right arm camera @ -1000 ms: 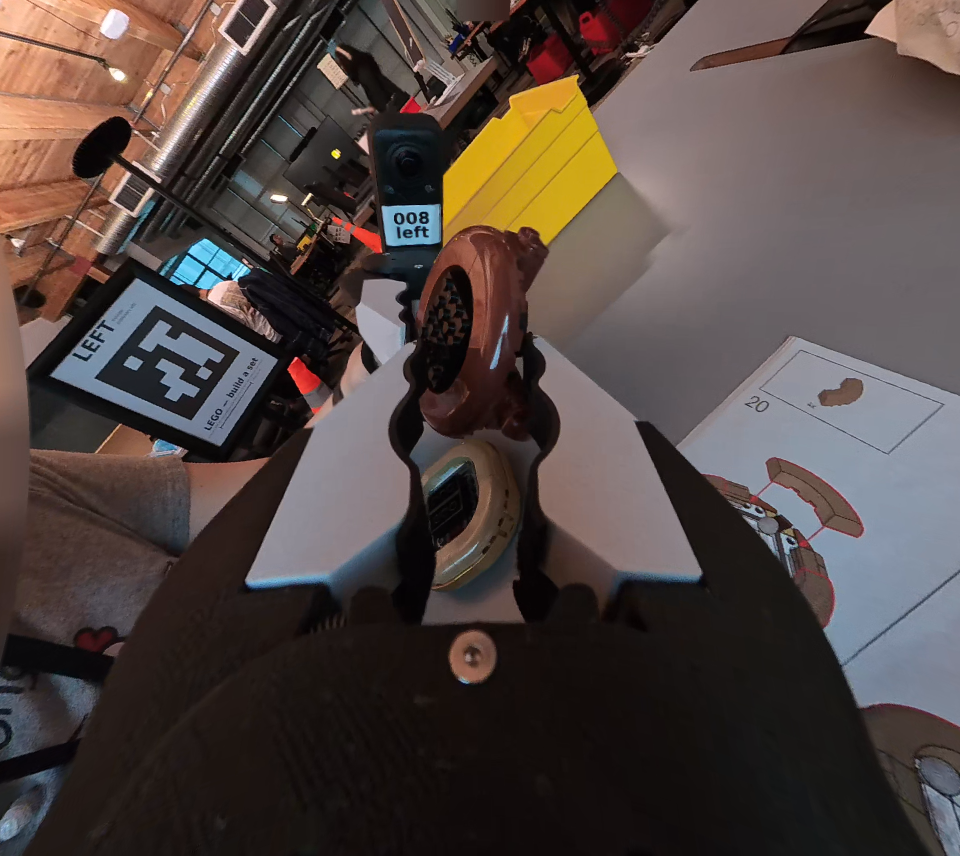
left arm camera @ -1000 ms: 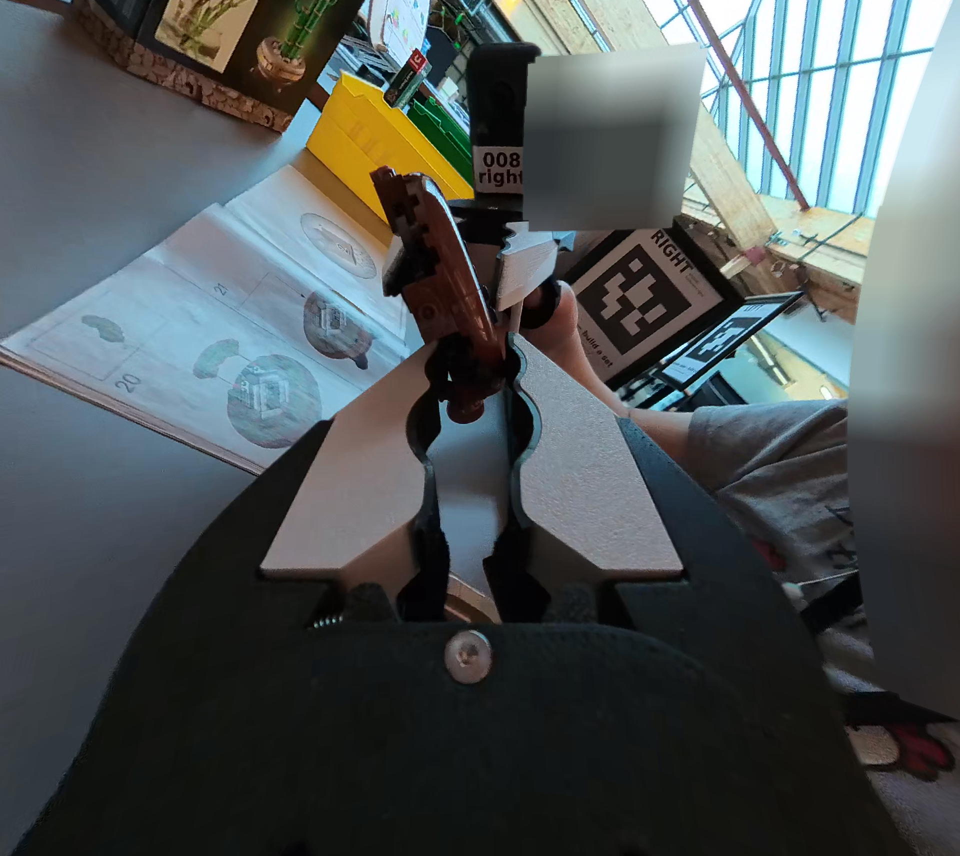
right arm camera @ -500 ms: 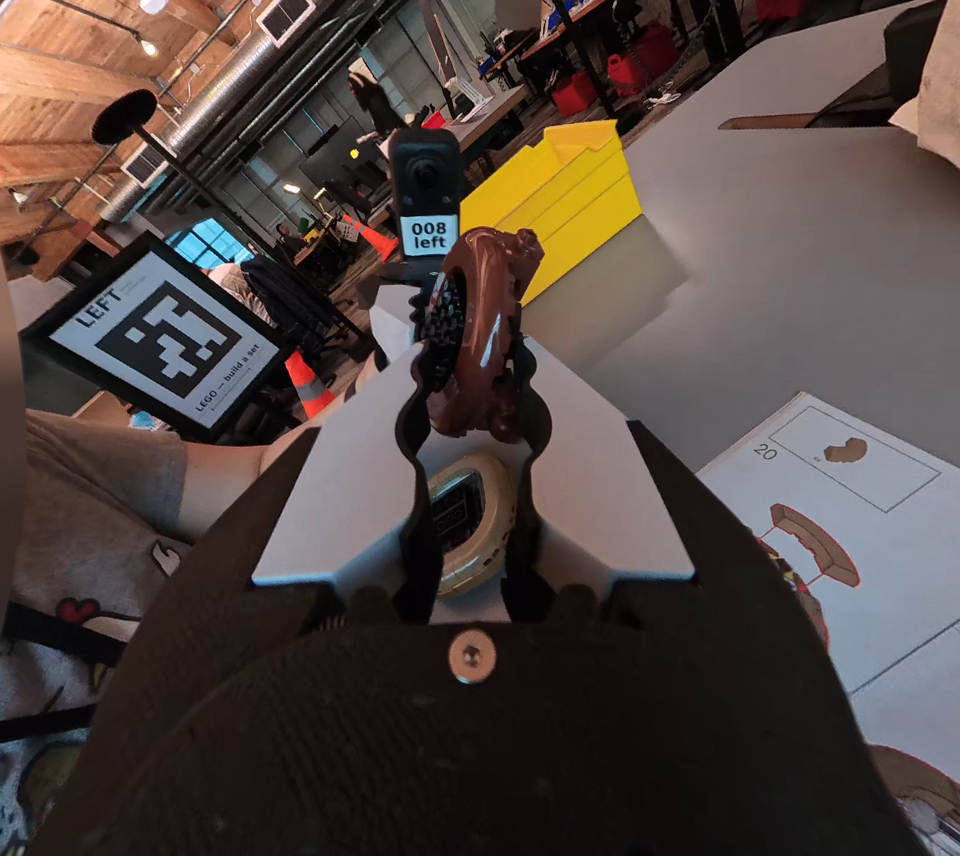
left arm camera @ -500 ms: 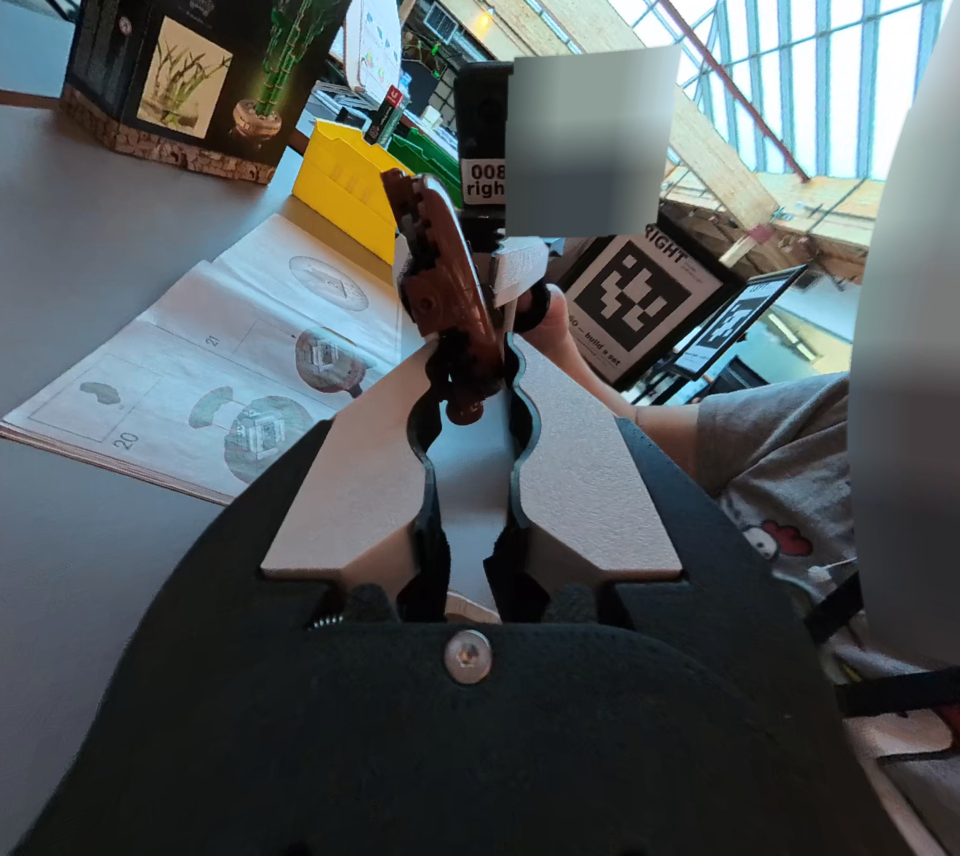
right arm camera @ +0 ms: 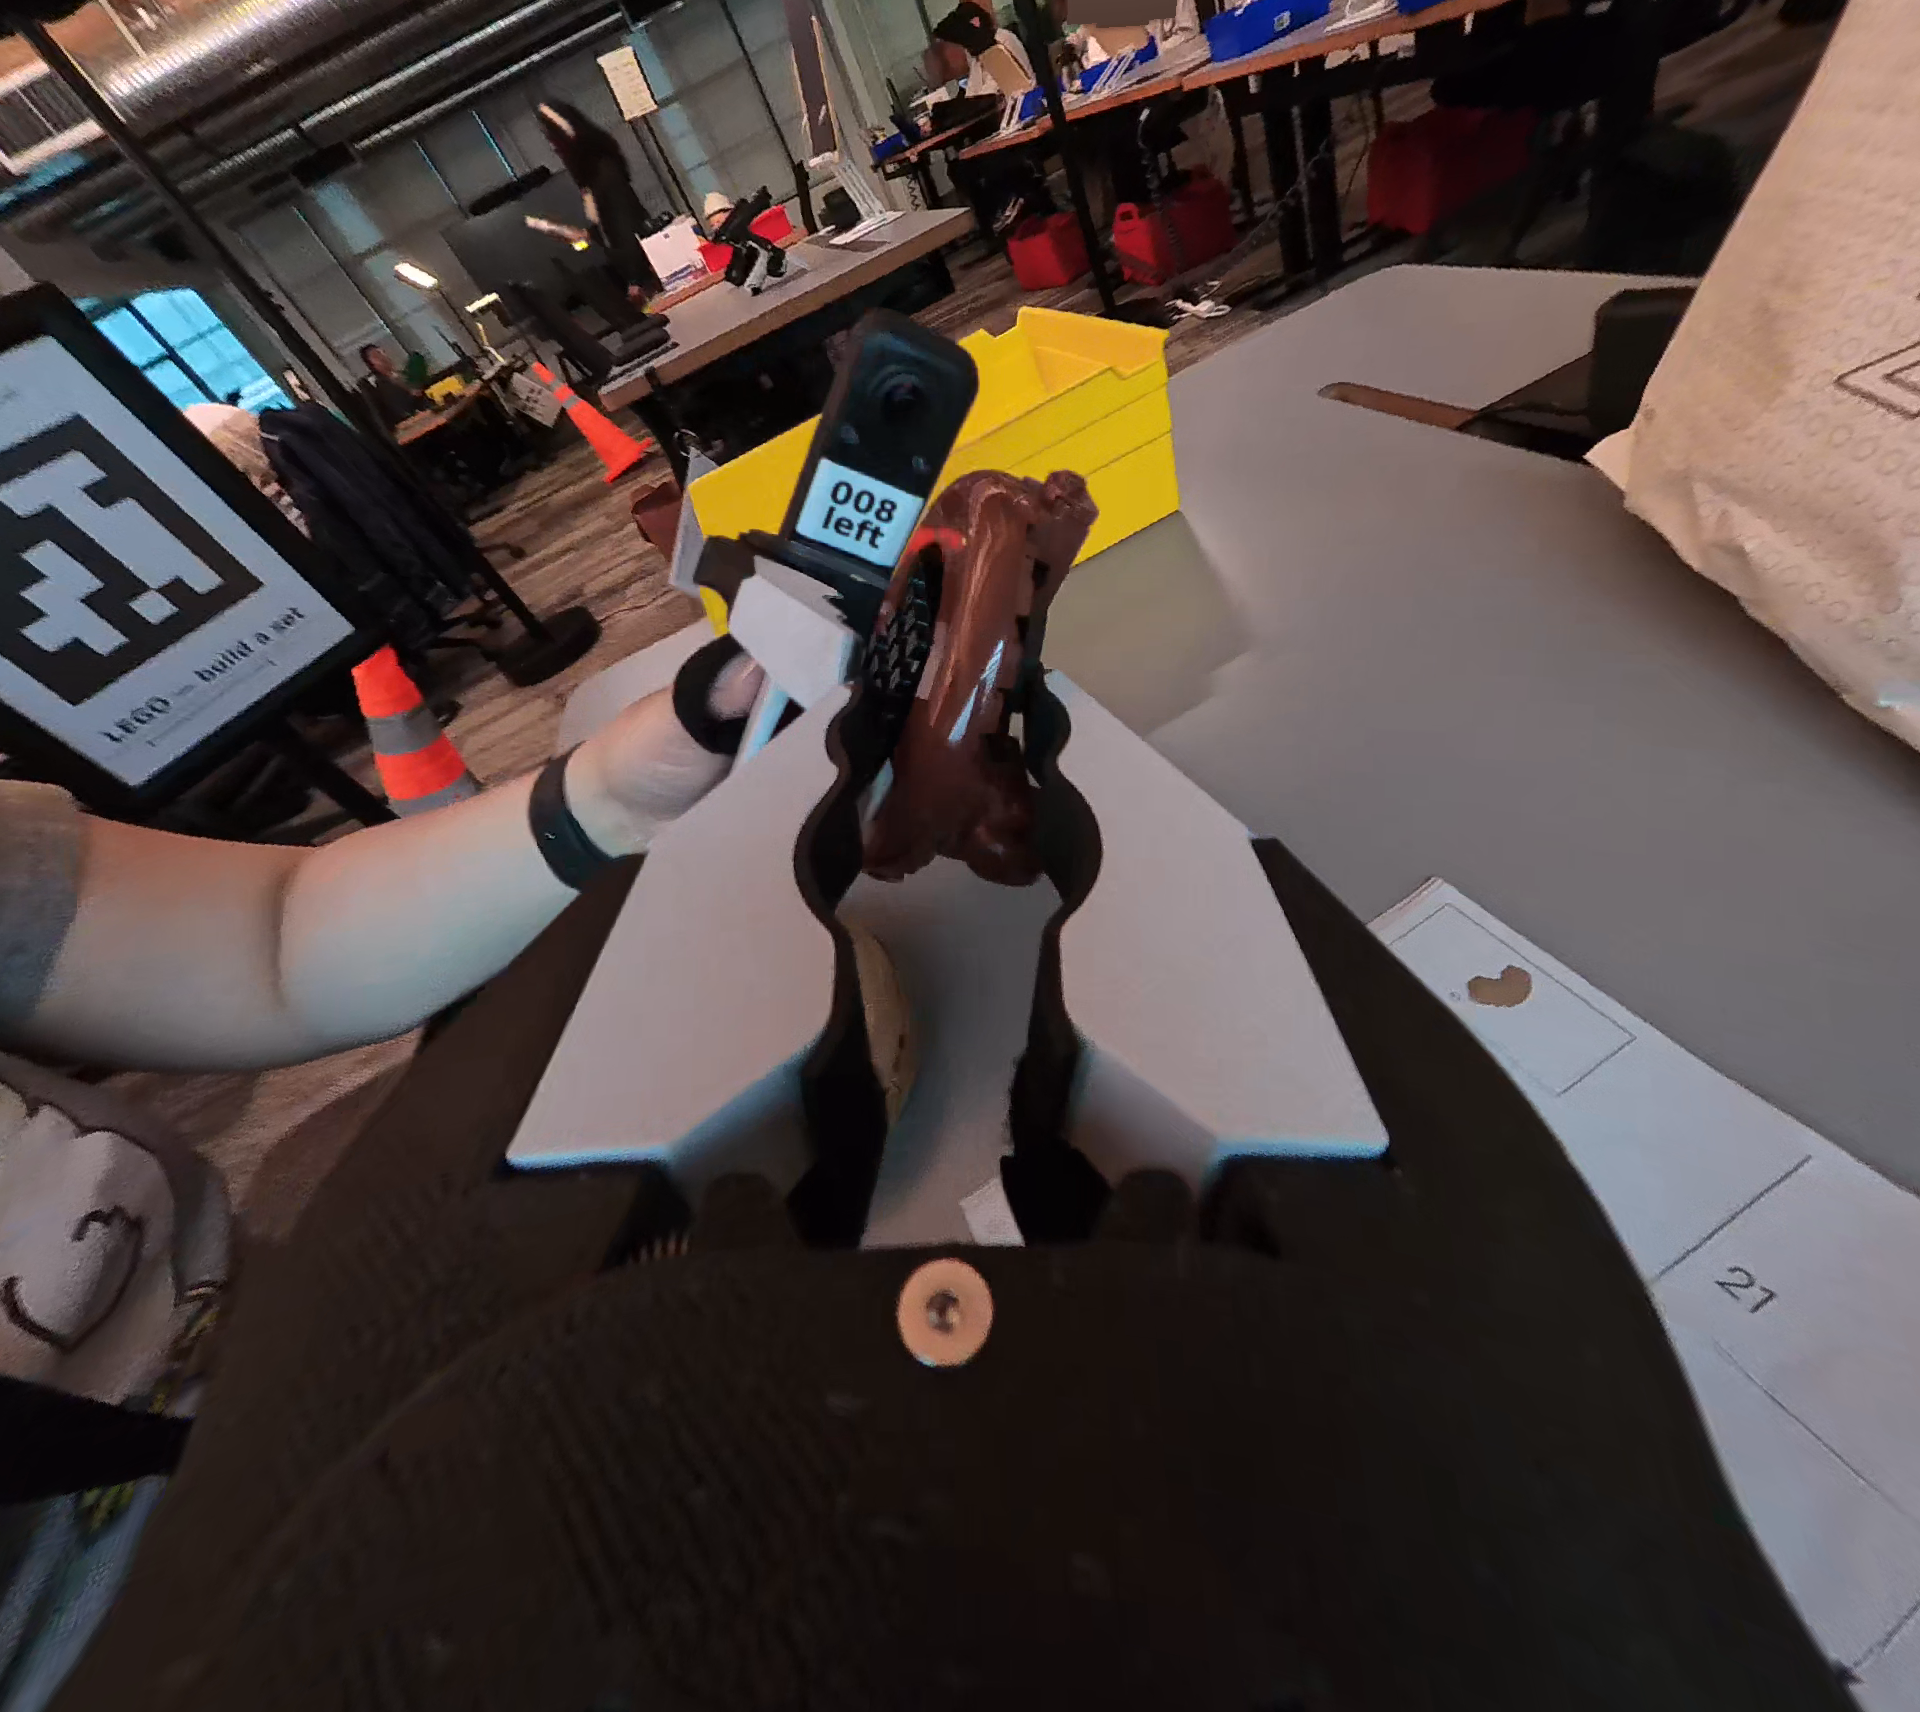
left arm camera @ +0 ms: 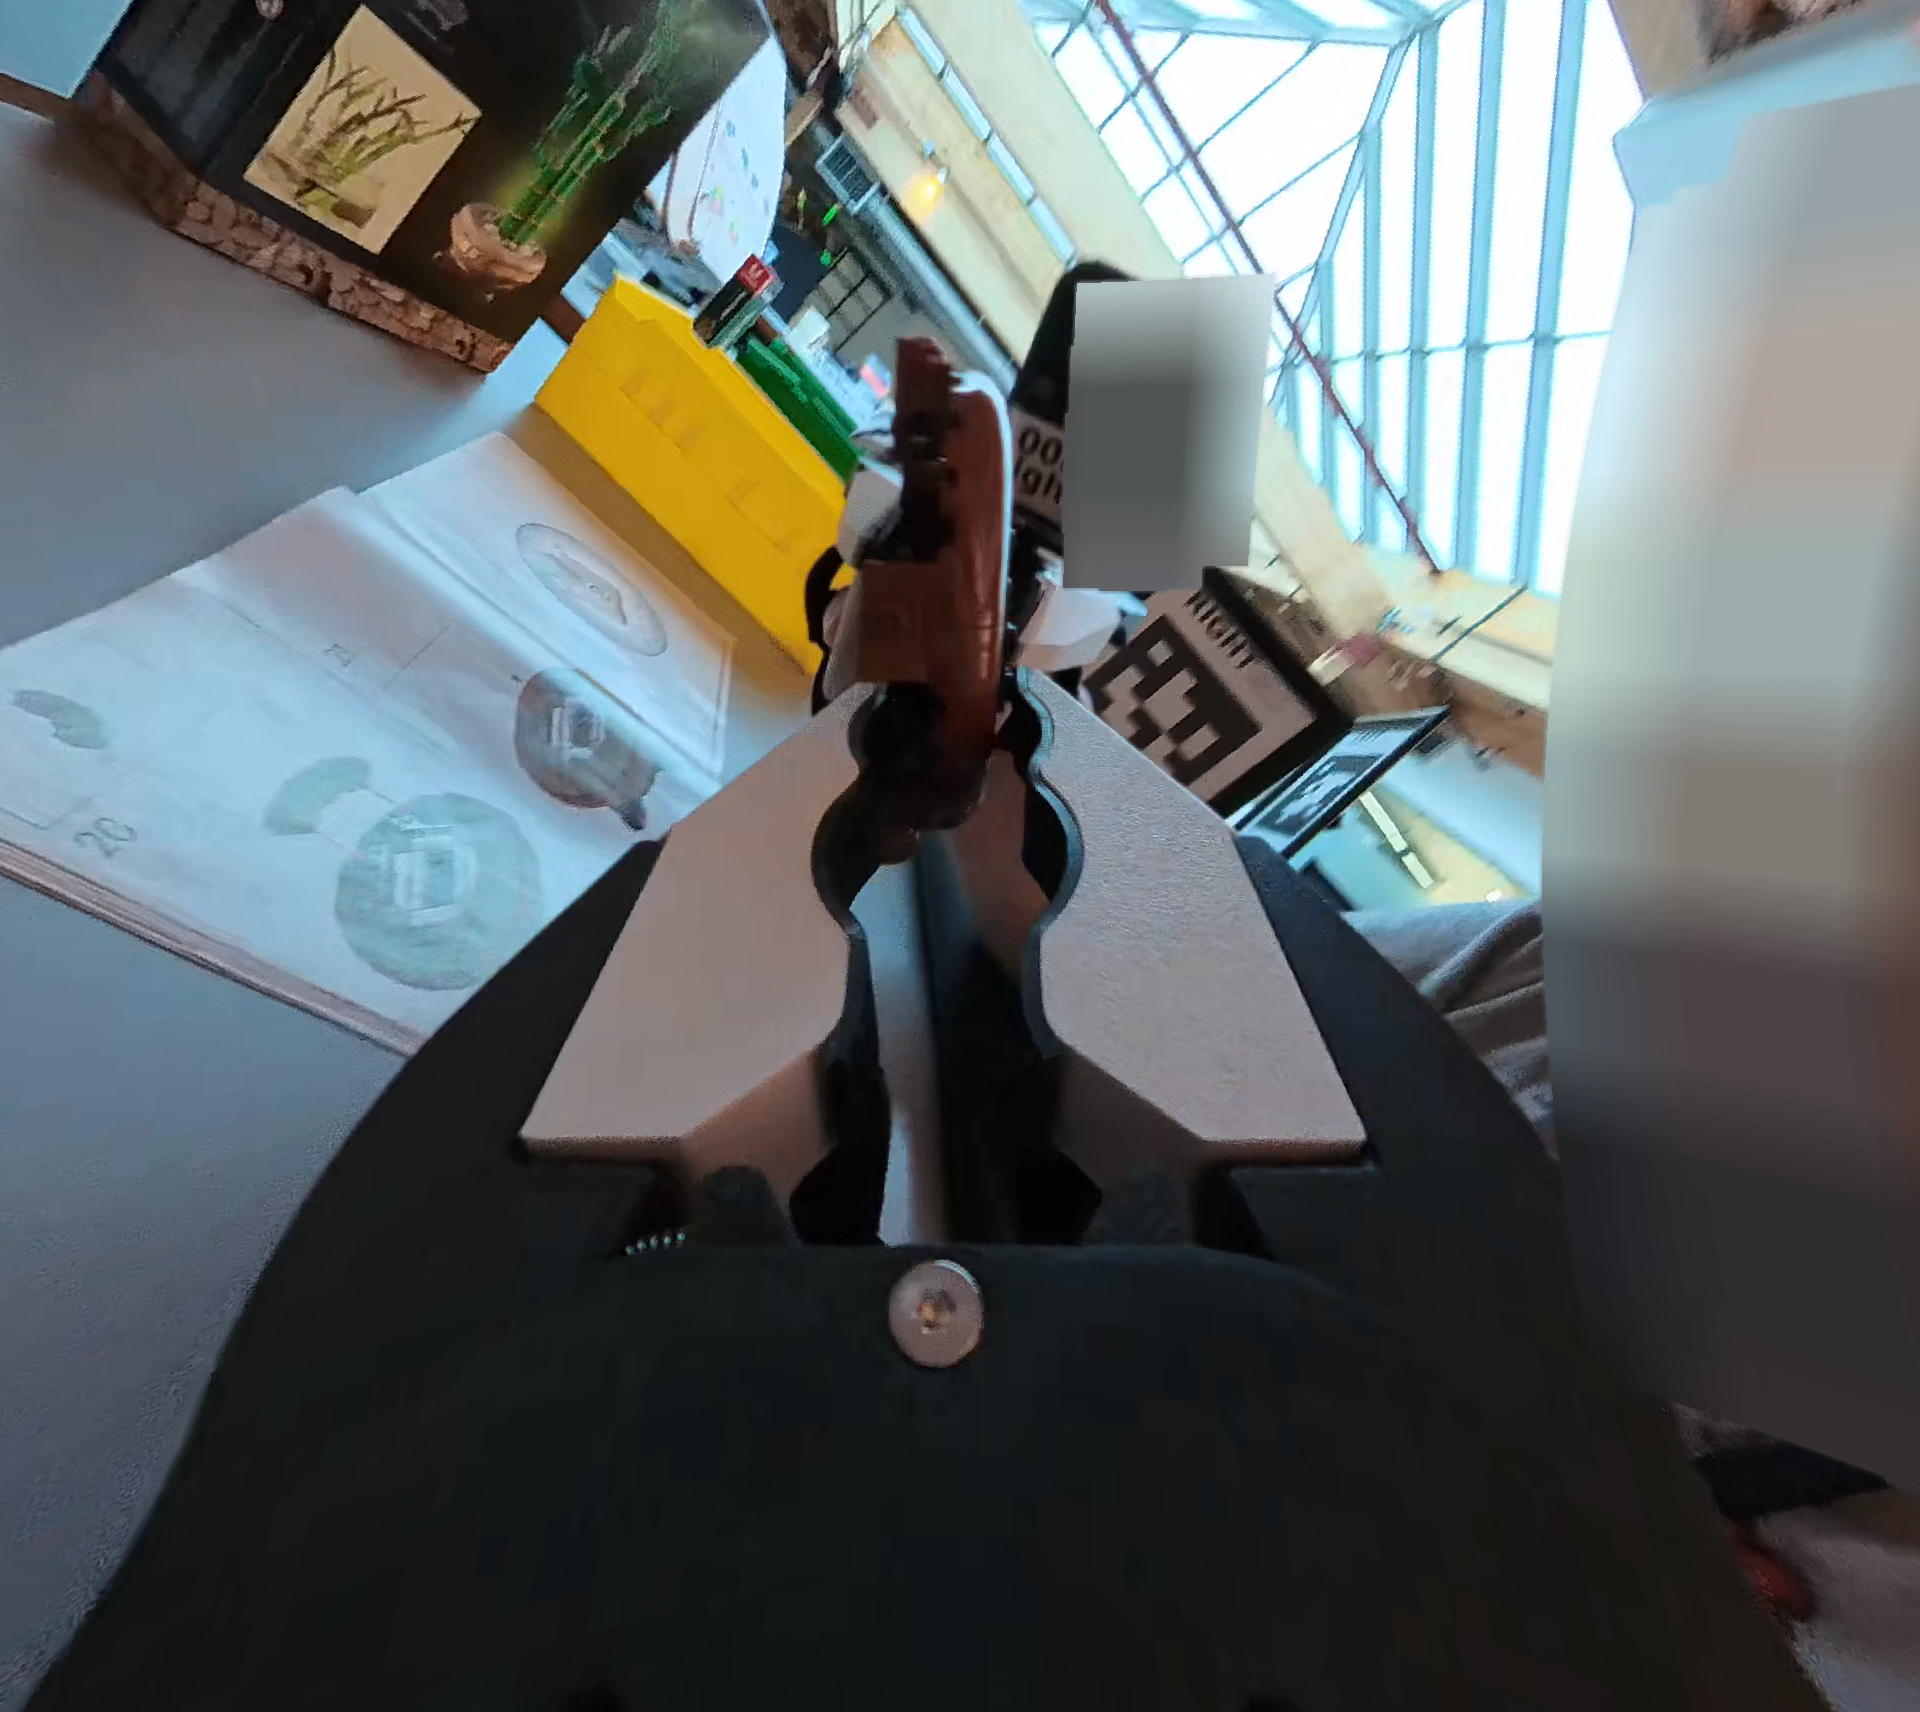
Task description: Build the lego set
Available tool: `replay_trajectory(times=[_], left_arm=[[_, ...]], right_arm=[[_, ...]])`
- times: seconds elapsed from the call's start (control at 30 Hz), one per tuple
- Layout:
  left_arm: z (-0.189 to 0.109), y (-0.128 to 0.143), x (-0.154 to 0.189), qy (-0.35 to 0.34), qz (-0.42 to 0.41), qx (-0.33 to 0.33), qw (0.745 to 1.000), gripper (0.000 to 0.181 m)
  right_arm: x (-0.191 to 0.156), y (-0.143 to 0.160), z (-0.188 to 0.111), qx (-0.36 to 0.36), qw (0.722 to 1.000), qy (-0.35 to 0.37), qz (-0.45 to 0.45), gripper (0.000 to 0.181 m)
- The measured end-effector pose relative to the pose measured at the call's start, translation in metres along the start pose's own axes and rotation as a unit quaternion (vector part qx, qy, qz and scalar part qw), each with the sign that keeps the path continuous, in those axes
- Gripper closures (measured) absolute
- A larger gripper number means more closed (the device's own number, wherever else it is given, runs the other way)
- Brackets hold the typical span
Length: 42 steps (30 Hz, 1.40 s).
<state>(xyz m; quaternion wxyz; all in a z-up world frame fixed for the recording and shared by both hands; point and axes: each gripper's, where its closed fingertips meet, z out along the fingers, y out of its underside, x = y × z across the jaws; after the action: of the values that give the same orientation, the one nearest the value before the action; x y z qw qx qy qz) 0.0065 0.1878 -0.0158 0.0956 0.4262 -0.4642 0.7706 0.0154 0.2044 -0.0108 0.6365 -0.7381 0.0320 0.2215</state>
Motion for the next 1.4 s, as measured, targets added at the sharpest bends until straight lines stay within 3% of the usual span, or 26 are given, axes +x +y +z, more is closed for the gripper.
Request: replay_trajectory(times=[0.1, 0.43, 0.67, 0.93, 1.1, 1.4], left_arm=[[-0.001, -0.005, 0.004, 0.023, -0.014, 0.018, 0.999, 0.162], [0.001, -0.005, 0.010, -0.002, 0.039, 0.012, 0.999, 0.165], [0.002, -0.017, 0.015, 0.005, 0.075, 0.070, 0.995, 0.165], [0.002, -0.013, 0.013, 0.011, 0.069, 0.053, 0.996, 0.164], [0.002, -0.008, 0.007, -0.019, 0.084, 0.038, 0.996, 0.164], [0.005, -0.005, 0.007, -0.027, 0.075, 0.034, 0.996, 0.165]], right_arm=[[-0.002, -0.003, -0.001, 0.010, 1.000, -0.001, -0.013, 0.153], [-0.008, -0.008, -0.002, 0.036, 0.999, -0.026, -0.014, 0.154], [-0.012, -0.006, -0.001, 0.045, 0.997, -0.069, 0.014, 0.157], [-0.013, -0.005, -0.002, 0.045, 0.994, -0.087, 0.044, 0.158], [-0.009, -0.003, -0.002, 0.054, 0.989, -0.104, 0.086, 0.159], [-0.008, -0.004, -0.006, 0.044, 0.987, -0.127, 0.085, 0.161]])
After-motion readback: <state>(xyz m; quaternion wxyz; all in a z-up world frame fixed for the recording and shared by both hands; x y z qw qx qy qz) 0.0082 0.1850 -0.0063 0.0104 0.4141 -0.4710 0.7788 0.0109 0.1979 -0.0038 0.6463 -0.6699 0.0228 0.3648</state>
